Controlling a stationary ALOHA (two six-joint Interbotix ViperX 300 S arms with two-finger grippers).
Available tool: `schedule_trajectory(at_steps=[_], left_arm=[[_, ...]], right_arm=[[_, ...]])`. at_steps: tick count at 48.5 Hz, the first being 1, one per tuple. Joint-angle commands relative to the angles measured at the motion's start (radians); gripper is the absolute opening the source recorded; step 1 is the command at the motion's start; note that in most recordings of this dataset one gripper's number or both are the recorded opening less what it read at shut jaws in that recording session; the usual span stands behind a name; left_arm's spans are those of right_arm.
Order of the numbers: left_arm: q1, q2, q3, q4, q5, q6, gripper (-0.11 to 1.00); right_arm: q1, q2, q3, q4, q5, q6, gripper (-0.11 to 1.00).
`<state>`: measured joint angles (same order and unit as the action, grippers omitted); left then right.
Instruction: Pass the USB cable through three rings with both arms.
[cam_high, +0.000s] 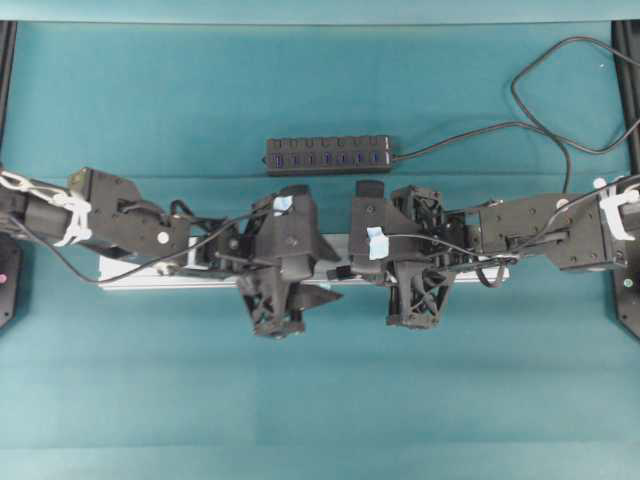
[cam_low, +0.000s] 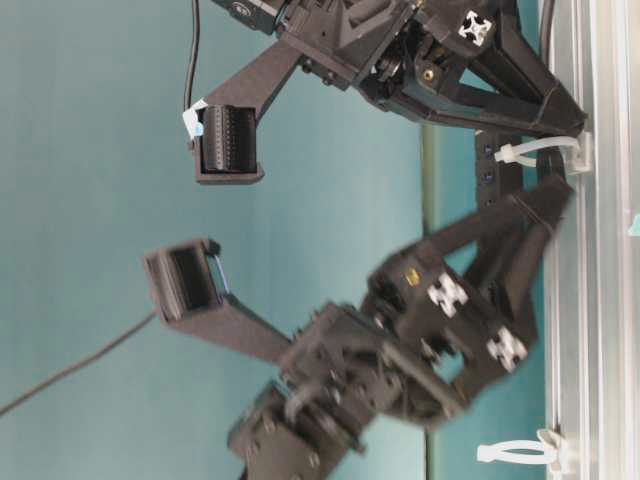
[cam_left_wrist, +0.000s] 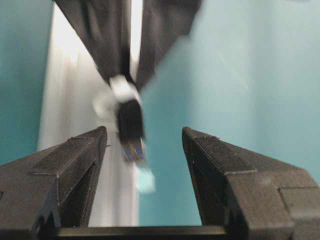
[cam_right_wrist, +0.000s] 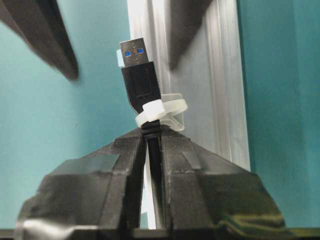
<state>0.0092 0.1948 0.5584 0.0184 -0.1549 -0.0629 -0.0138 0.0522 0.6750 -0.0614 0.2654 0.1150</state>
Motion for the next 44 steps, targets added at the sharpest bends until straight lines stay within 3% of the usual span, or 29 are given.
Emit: schedule_trajectory(at_steps=[1,44], left_arm=[[0.005,0.006,-0.037,0.002,-0.008,0.003,0.67],[0.006,0.066,-0.066,0.002,0.048,-0.011,0.65]], right_arm=[[0.003,-0.009,-0.012,0.003,-0.009,0.005,-0.07],[0.003,-0.008,-0.015,0.003,-0.011,0.005,-0.07]])
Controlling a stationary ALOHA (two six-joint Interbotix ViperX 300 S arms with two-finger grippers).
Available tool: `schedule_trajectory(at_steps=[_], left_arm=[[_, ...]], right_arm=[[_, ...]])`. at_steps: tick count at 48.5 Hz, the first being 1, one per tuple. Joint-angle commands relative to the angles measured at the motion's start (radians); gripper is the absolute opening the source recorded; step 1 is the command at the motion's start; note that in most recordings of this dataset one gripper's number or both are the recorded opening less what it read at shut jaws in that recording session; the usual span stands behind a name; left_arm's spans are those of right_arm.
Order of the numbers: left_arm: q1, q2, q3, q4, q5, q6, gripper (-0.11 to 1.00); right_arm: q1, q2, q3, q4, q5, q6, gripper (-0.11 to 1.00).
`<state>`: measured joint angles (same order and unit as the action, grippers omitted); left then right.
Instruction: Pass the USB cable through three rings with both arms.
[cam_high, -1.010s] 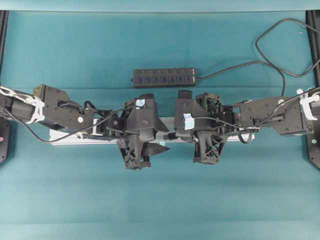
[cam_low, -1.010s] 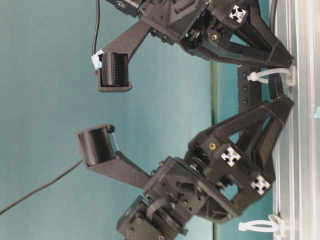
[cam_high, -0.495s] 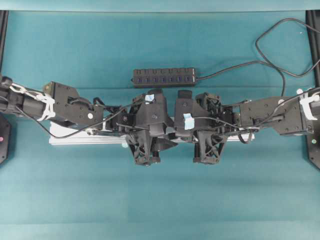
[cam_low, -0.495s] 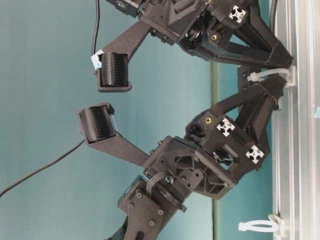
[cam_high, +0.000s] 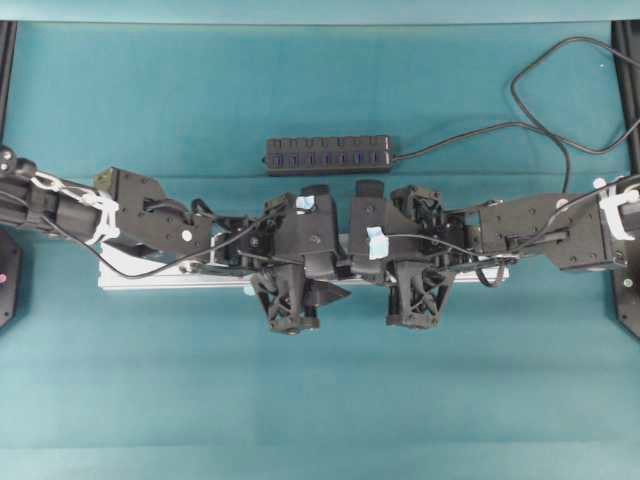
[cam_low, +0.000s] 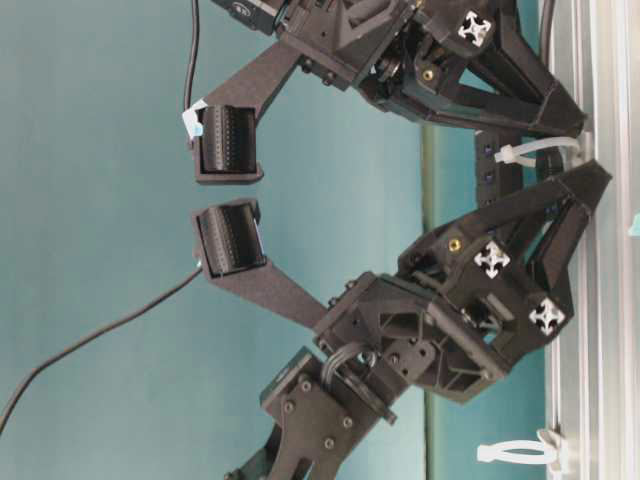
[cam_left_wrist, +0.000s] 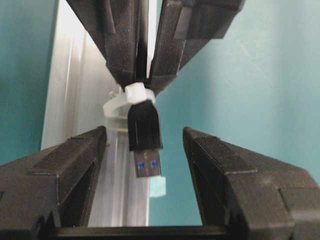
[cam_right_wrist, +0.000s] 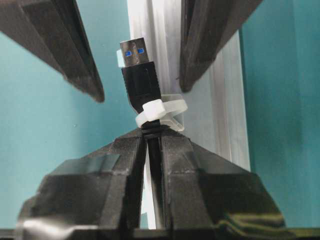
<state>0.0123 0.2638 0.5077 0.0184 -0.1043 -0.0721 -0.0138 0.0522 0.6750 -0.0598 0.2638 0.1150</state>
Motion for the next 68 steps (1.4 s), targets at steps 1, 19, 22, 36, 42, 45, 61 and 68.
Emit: schedule_trajectory(at_steps=[1,19,22,36,42,45,61,68], left_arm=[[0.003,-0.003,-0.017,0.002,-0.003,-0.002,0.65],[0.008,-0.006,-0.014,0.002,0.052,-0.002,0.24],[0.009,-0.006,-0.014,0.002,0.063,-0.002,0.21],[0.011,-0.011,-0.025,0.002,0.063,0.002,0.21],[0.012,-0.014,-0.021,0.002,0.067,0.003,0.21],[0.012,-0.023,-0.017,0.002,0.069,0.006,0.21],[0.012,-0.067,0.026,0.002,0.074,0.006,0.21],[0.014,-0.086,0.046,0.002,0.074,0.006,0.21]], right_arm=[[0.003,-0.008,-0.017,0.002,-0.009,0.005,-0.07],[0.003,-0.008,-0.015,0.002,-0.009,0.005,-0.07],[0.003,-0.008,-0.015,0.002,-0.009,0.005,-0.07],[0.003,-0.009,-0.012,0.002,-0.009,0.005,-0.07],[0.003,-0.011,-0.012,0.002,-0.026,0.005,-0.07],[0.003,-0.012,-0.009,0.002,-0.041,0.006,-0.06],[0.002,-0.020,-0.006,0.002,-0.046,0.005,0.39],[0.002,-0.028,-0.003,0.000,-0.044,0.002,0.80]])
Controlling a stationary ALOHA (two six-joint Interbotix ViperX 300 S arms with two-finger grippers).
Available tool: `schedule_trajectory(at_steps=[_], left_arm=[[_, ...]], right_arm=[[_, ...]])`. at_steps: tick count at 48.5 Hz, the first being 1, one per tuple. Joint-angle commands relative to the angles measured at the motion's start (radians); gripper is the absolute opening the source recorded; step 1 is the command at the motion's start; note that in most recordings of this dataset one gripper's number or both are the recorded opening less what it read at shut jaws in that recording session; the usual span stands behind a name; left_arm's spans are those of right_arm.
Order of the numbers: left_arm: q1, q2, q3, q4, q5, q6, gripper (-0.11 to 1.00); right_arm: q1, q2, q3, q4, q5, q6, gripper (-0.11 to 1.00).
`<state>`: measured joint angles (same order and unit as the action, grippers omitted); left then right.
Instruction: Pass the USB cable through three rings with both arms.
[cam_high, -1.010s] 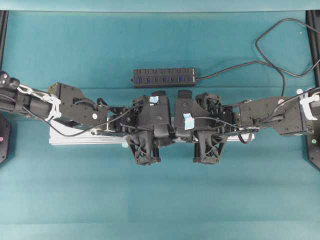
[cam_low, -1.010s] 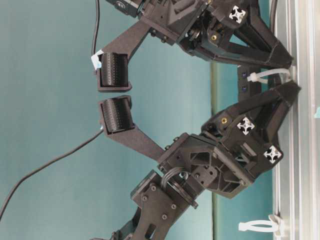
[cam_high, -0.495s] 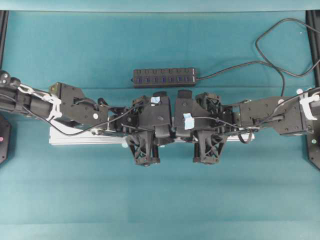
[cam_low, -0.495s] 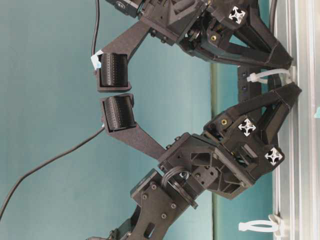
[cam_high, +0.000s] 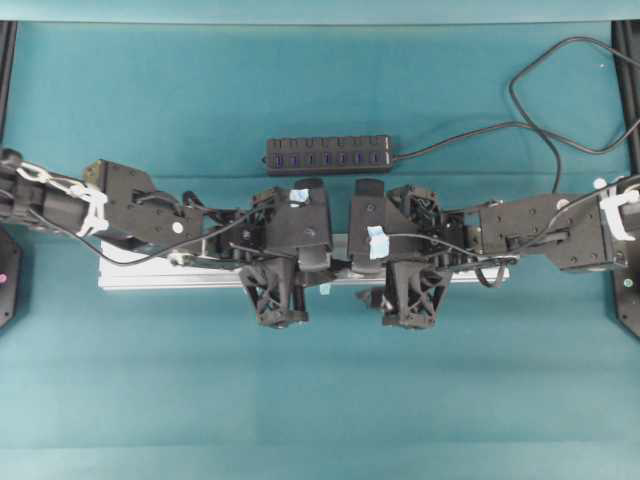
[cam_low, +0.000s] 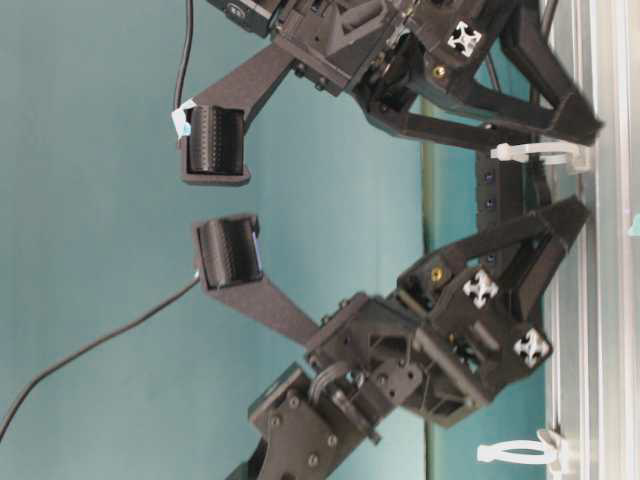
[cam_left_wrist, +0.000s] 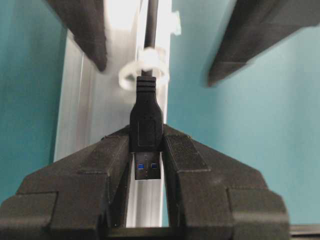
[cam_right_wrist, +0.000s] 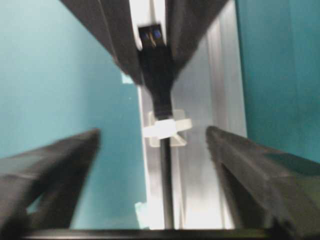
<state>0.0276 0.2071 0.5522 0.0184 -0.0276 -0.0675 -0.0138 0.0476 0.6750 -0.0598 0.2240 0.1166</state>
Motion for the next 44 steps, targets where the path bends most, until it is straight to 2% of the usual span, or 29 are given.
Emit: schedule_trajectory(at_steps=[1,7,15,36,44], left_arm=[[-0.002,-0.034,0.005,0.002,-0.003,0.003,0.20],[-0.003,-0.060,0.028,0.002,-0.003,0.008,0.21],[-0.003,-0.112,0.077,0.002,-0.003,0.011,0.21],[-0.006,-0.259,0.167,0.002,0.041,0.018,0.21],[-0.014,-0.276,0.181,0.002,0.046,0.018,0.21]], right_arm=[[0.002,-0.025,-0.003,0.000,-0.005,0.000,0.82],[-0.005,-0.046,-0.002,-0.002,-0.005,0.000,0.77],[-0.011,-0.075,-0.017,-0.020,0.002,-0.012,0.77],[-0.012,-0.002,-0.178,-0.034,0.057,-0.066,0.75],[-0.017,0.032,-0.210,-0.034,0.058,-0.094,0.67]])
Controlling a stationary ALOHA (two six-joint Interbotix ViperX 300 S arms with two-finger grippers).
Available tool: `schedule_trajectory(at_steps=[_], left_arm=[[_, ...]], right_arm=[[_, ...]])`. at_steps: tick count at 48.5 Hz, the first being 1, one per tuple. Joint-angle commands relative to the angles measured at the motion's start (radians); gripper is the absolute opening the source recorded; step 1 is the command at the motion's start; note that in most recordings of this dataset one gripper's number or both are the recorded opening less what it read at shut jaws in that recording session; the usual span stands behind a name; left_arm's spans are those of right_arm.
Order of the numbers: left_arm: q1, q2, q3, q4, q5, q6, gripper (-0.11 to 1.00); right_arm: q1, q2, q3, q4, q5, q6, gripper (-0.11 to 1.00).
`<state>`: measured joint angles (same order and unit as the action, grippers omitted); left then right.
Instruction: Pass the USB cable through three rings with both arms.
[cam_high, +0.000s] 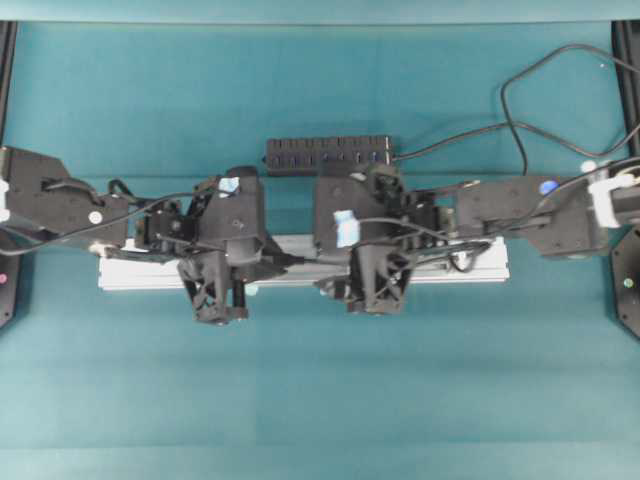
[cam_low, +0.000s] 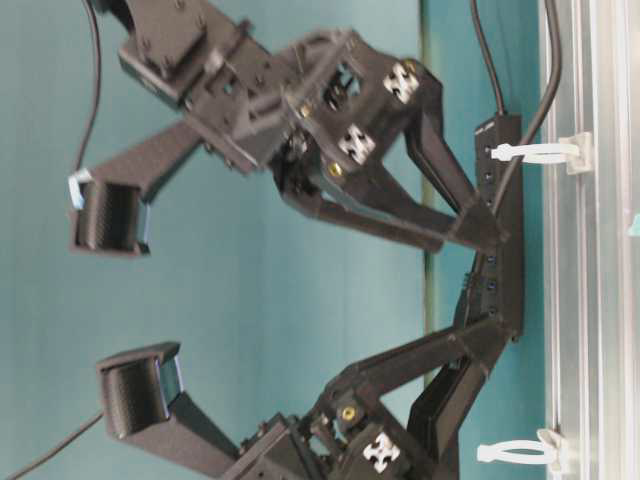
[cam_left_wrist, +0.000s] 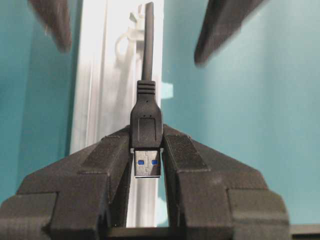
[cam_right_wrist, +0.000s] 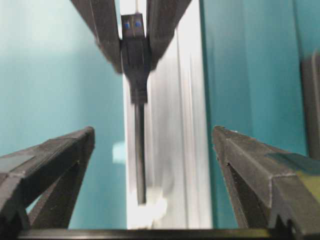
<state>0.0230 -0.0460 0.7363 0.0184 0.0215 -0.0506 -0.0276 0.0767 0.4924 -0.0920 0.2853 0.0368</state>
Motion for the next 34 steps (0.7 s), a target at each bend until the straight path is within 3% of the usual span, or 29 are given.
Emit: schedule_trajectory(at_steps=[1,16,34], left_arm=[[-0.009,-0.023,-0.003,0.002,-0.003,0.000,0.21],[-0.021,-0.026,0.000,0.002,-0.003,0.002,0.21],[-0.015,-0.026,0.000,0.002,-0.003,0.002,0.21]], right_arm=[[-0.003,0.006,-0.031,-0.002,-0.003,-0.014,0.66],[0.002,0.048,-0.075,-0.002,-0.003,-0.015,0.56],[0.029,0.078,-0.080,-0.002,-0.003,-0.014,0.55]])
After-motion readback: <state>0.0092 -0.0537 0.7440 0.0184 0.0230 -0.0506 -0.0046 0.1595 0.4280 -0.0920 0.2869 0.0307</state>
